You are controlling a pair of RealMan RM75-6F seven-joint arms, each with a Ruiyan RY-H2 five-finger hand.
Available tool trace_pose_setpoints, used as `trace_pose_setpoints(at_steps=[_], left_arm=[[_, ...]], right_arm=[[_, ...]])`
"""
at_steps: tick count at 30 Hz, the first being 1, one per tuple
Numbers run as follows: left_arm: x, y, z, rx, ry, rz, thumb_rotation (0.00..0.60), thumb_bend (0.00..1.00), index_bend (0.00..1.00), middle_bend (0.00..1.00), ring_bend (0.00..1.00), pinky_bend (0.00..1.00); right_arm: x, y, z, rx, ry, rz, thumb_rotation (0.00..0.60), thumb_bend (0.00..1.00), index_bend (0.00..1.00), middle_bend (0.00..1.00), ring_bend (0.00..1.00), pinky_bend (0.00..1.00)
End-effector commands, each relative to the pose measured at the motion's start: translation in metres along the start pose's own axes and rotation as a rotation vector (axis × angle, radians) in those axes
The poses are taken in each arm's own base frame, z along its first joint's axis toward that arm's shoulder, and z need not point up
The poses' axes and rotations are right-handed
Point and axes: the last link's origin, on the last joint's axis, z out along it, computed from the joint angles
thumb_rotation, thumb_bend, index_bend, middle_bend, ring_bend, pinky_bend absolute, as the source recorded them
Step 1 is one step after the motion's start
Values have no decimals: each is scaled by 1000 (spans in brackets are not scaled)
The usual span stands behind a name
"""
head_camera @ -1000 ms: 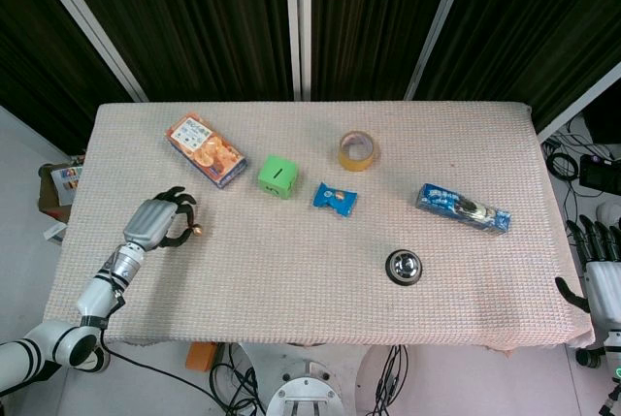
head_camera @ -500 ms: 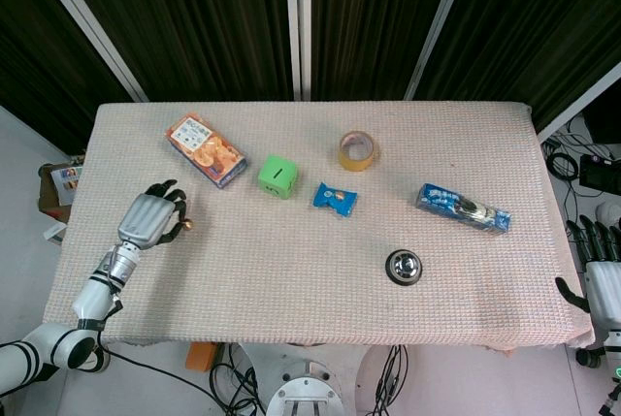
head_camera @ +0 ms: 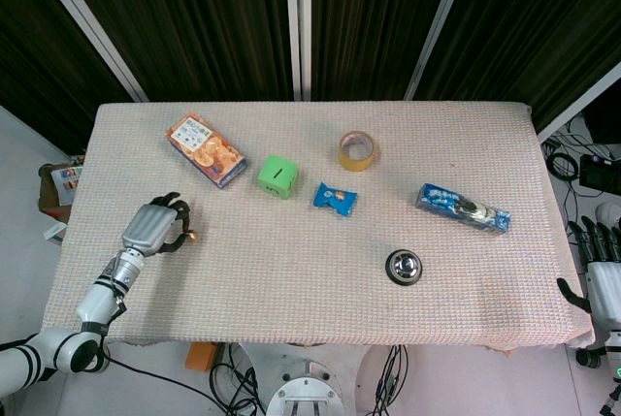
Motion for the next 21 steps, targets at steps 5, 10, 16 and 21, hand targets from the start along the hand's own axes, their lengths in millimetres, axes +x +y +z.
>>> trace_pose_setpoints(at_steps=[5,10,16,21], left_arm=[[-6,-2,3,6,-6,15,600,479,749,292,119,214],[-8,-2,2,6,1,36,600,469,718,289,119,214],[-11,-3,1,3,-11,63,600,421,564,271,119,214],[-11,-4,0,5,-14,75,600,376,343,261,119,213]], right_arm=[[-1,0,0,2,-2,-1,600,158,0,0,0,0],[0,1,0,-1,-1,-1,600,158,0,0,0,0],[0,1,0,-2,-2,-4,600,159,0,0,0,0],[0,0,0,-3,-2,-5,600,159,0,0,0,0]])
